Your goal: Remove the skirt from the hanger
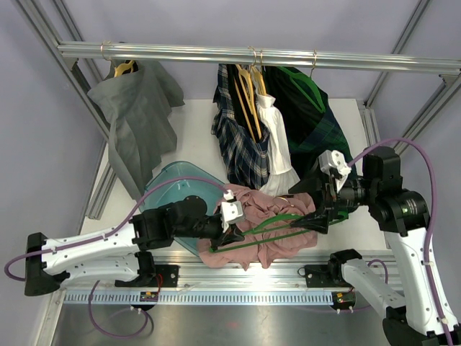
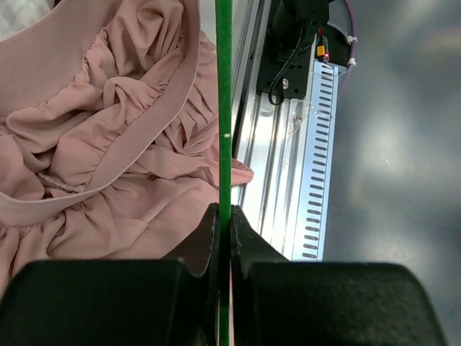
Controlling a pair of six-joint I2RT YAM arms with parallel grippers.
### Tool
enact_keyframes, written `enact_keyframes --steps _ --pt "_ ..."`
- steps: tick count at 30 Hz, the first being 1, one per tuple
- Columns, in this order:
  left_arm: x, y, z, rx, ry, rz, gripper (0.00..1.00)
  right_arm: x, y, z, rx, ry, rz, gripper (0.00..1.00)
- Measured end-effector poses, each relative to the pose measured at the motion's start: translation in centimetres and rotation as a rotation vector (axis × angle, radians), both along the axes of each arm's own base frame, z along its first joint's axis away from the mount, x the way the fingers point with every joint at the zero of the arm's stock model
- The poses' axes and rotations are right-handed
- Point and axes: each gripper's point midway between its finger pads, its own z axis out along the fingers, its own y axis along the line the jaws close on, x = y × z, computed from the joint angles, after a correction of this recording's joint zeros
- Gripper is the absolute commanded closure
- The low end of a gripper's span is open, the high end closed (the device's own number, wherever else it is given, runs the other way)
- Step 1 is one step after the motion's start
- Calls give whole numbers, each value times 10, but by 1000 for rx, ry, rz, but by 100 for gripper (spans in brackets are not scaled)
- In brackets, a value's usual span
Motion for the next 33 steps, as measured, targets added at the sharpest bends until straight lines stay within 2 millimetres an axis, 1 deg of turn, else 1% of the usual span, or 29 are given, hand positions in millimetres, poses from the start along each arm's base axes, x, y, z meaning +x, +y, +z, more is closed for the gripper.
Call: enact_keyframes --steps 5,8,12,13,14,16,17,19,20,21,22,23,25,26,31,33 --pt "0 -11 1 8 17 -10 100 8 3 4 11 19 -9 5" --pt "0 -16 2 11 19 -14 100 8 3 4 13 26 -7 10" --pt "0 -22 5 12 22 -22 100 7 4 4 18 26 7 20" --pt "0 -24 6 12 22 -26 100 7 4 4 19 26 10 25" --pt "-1 -25 8 10 22 -29 100 7 4 3 19 28 15 27" --pt "-2 -29 11 4 21 -36 100 8 4 1 17 37 22 31" --pt "-2 -30 12 1 20 -40 100 8 5 -1 17 43 27 35" --pt "-4 -33 13 -1 21 -48 100 9 6 -5 13 59 35 39" --pt "-5 -34 13 -1 22 -51 100 9 6 -7 10 67 37 44" --pt "-5 -35 13 -1 22 -54 100 10 6 -8 9 67 40 48" --pt "-6 -36 12 0 23 -57 100 10 6 -10 9 72 44 55" --pt "-6 -36 12 2 24 -59 100 11 6 -10 8 71 46 64" --pt "-6 -37 10 7 26 -60 100 10 6 -11 7 71 50 76" --pt "-6 -37 9 9 26 -60 100 10 6 -12 6 71 52 86" --pt "-7 -37 8 10 28 -64 100 5 6 -12 11 41 76 97" --pt "-8 -37 8 12 29 -66 100 2 6 -13 13 26 93 96"
